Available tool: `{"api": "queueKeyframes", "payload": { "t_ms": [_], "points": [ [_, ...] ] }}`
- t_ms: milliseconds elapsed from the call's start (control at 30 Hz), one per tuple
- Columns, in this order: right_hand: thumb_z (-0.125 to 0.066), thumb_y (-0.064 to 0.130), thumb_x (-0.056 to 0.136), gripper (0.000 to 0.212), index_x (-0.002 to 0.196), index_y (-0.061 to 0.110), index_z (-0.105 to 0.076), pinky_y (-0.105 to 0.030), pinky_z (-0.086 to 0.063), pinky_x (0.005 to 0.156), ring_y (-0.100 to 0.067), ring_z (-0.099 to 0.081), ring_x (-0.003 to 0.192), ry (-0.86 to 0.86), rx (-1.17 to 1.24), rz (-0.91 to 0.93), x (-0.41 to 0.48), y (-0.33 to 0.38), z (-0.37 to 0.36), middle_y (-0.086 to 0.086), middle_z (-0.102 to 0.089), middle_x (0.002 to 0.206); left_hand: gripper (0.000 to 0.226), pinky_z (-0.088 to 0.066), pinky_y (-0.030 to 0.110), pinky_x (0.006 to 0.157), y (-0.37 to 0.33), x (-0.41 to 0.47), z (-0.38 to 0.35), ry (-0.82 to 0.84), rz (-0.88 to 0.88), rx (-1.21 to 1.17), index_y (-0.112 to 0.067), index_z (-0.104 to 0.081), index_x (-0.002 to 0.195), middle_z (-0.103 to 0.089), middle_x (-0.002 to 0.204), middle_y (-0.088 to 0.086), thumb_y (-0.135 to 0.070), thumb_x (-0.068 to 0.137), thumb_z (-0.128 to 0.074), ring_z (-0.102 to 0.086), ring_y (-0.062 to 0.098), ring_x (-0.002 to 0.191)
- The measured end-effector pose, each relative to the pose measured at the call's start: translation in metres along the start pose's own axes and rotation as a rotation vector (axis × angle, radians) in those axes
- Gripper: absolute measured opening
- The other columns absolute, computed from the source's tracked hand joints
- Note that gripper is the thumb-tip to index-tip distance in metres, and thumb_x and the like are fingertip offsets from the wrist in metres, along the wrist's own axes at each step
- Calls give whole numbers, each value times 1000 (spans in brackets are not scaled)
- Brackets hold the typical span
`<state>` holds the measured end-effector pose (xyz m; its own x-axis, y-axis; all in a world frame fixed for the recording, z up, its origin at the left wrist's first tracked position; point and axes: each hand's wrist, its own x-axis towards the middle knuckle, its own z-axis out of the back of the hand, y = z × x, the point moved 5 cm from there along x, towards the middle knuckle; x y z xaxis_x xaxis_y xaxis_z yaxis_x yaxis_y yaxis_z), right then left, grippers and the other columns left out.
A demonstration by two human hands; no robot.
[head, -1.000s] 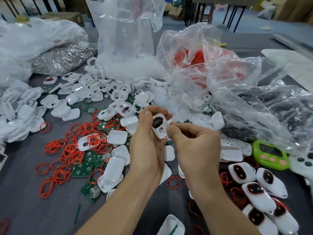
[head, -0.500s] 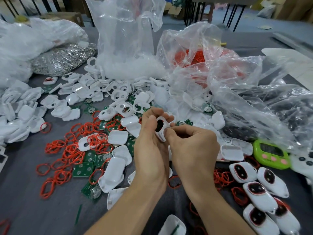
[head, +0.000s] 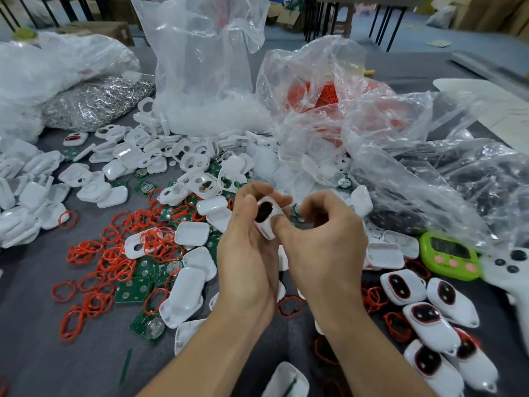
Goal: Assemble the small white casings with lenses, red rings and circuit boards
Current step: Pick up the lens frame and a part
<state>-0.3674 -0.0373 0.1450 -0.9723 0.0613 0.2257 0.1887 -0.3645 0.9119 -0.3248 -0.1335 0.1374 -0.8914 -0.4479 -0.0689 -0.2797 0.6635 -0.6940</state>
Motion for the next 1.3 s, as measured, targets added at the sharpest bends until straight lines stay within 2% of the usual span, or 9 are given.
{"api": "queueKeyframes", "payload": {
  "t_ms": [167, 267, 367, 533, 700, 933, 1067, 1167, 1300],
  "points": [
    [-76, 45, 65, 27, 83, 26, -70, -37, -58, 71, -9, -70, 67, 339, 186, -171, 6, -12, -15, 9, -73, 72, 23, -50, 31, 84, -3, 1, -3, 53, -4, 69, -9, -54, 112, -55, 101, 14, -13, 108, -32, -56, 24, 99],
    [-68, 45, 68, 24, 85, 29, -76, -36, -56, 69, -10, -70, 68, 426, 208, -145, 6, -13, -19, 9, -74, 72, 24, -54, 28, 80, -4, 3, -1, 96, 14, 107, -7, -56, 112, -61, 101, 14, -9, 105, -33, -61, 21, 95],
    [-69, 37, 76, 10, 82, 33, -76, -18, -45, 55, -2, -60, 56, 392, 228, -121, 10, -14, -14, 13, -70, 63, 18, -53, 34, 82, -5, 9, 2, 131, 77, 201, -8, -58, 110, -70, 107, 10, -8, 95, -48, -64, 23, 97],
    [-71, 42, 73, 7, 75, 37, -75, -23, -45, 54, -3, -58, 52, 212, 191, -159, 19, -19, 3, 12, -68, 58, 44, -62, 26, 72, -9, 14, 14, 42, -7, 615, -21, -78, 106, -75, 88, 19, 9, 92, -49, -76, 20, 79],
    [-74, 38, 71, 8, 69, 30, -74, -17, -42, 48, -3, -57, 46, 225, 142, -162, 17, -21, 3, 9, -68, 55, 49, -62, 25, 64, -12, 16, 12, 77, -30, 726, -42, -81, 95, -78, 77, 8, 1, 95, -58, -77, 19, 69],
    [-67, 34, 69, 12, 71, 23, -73, -40, -54, 57, -17, -56, 50, 357, 118, -215, 14, -22, -2, -1, -68, 57, 53, -56, 24, 53, -17, 18, 17, 56, -15, 827, -44, -82, 86, -75, 67, 15, 5, 91, -64, -72, 19, 56],
    [-68, 34, 80, 13, 71, 25, -72, -34, -59, 59, -12, -63, 52, 412, 11, -141, 13, -19, -1, 4, -70, 59, 46, -57, 27, 50, -20, 20, 23, -16, -10, 843, -41, -82, 82, -73, 64, 16, 2, 87, -70, -68, 19, 49],
    [-68, 32, 79, 10, 73, 27, -74, -31, -56, 55, -6, -59, 49, 420, 59, -179, 11, -16, -2, 4, -70, 58, 17, -61, 35, 59, -16, 20, 23, 12, -24, 897, -35, -82, 88, -74, 65, 8, -22, 88, -71, -71, 24, 55],
    [-68, 27, 74, 11, 69, 20, -74, -31, -50, 56, -8, -56, 47, 456, 124, -262, 10, -15, -2, 0, -70, 57, 26, -61, 33, 57, -15, 20, 20, 92, -7, 927, -32, -81, 84, -74, 65, 9, -18, 98, -64, -72, 26, 56]
  ]
}}
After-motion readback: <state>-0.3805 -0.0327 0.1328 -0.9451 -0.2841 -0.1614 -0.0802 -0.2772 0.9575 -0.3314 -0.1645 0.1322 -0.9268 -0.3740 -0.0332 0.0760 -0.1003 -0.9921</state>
